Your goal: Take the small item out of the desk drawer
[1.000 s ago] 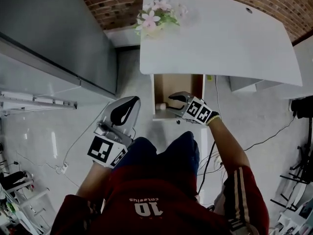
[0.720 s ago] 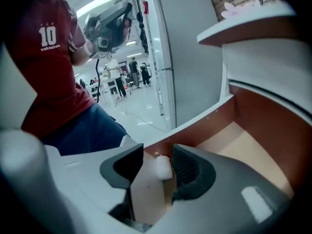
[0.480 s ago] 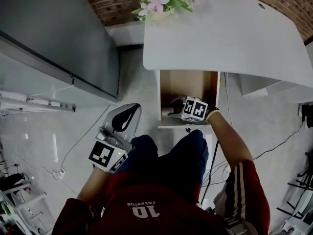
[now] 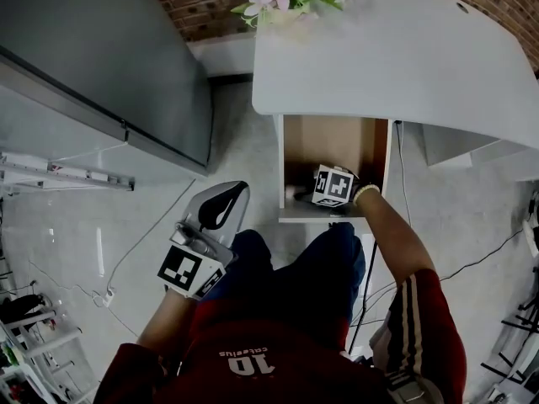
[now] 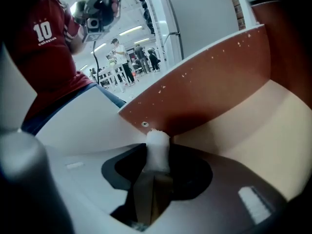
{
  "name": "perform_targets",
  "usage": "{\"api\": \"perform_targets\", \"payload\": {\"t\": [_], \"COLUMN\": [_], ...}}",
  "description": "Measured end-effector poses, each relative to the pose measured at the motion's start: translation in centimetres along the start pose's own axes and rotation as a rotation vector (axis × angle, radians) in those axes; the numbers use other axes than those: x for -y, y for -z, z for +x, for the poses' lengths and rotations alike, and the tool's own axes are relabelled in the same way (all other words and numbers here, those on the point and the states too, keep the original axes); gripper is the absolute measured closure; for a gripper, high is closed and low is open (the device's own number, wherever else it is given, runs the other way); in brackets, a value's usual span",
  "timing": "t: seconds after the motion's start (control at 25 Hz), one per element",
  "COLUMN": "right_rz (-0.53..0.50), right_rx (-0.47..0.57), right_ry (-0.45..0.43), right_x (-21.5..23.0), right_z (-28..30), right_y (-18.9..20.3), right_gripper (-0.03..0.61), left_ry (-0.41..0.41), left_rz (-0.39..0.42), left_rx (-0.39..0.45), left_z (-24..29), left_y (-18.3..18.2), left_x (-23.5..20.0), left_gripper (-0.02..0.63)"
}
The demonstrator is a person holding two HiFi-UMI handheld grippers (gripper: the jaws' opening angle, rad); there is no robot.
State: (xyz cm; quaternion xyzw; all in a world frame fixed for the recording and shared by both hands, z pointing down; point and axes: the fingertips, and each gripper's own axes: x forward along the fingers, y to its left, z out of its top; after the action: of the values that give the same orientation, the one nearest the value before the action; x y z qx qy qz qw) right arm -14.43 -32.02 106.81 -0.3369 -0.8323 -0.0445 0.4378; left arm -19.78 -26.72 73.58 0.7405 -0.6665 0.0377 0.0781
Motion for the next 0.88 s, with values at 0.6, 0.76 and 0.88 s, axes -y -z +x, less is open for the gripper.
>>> {"api": "perform_targets", "payload": {"t": [0.6,0.76,0.88], "right_rz": [0.038,0.047,0.066], "right_rx": [0.053,0.061,0.081], "right_ry": [0.127,0.151,0.182], "right_x": [-2.5,-4.7,-6.4], "right_z": [-10.8,-16.2,-20.5], "right_y": [-6.2,-9.0,-11.5], "right_gripper": [0.451,0.451,0.451], "left_ry": [0.007,0.017,0.023], "left_rz": [0.023,0.041,0.051], "left_rx": [-0.039,-0.028,-0.021], "left_z": [-2.1,-2.9,-3.7], "left_y": [-11.3,-17.1,-21.2], "left_x": [1.0,2.1,3.0], "left_gripper": [0.611,0.611,0.611]}}
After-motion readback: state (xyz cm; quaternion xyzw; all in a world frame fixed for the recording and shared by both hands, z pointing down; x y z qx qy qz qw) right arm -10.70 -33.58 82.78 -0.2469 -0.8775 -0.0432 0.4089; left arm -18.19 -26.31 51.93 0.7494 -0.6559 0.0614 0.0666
